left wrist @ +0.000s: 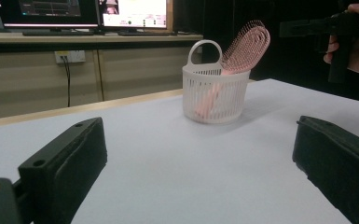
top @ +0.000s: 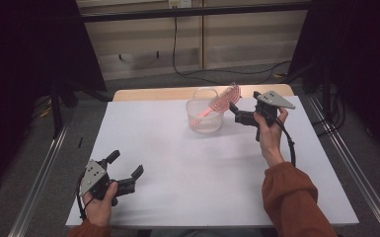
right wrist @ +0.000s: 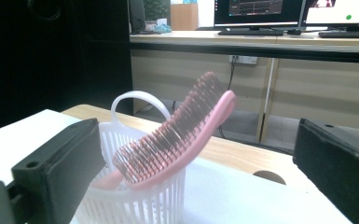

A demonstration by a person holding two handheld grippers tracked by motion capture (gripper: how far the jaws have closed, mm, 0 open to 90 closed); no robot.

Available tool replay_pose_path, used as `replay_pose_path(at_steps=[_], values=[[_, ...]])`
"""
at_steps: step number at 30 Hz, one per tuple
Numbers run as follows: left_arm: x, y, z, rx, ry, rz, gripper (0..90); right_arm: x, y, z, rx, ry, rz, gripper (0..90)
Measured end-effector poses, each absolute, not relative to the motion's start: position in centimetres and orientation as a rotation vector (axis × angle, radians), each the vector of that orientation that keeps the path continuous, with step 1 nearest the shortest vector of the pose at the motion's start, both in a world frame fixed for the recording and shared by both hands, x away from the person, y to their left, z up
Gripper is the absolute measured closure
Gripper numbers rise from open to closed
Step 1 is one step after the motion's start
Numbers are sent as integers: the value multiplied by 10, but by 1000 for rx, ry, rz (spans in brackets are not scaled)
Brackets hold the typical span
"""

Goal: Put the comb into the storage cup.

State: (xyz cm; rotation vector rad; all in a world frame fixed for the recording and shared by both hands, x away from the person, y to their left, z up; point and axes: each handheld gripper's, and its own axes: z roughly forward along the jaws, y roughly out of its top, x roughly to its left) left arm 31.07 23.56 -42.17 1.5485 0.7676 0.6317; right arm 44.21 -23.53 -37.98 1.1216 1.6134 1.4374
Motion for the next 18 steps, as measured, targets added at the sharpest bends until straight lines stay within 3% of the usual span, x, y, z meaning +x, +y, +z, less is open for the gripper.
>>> replay_pose_path(at_steps=[18], values=[[309, 235, -421, 1560, 764, 640, 30, 408, -236, -387, 1075, 1614, 1421, 2]])
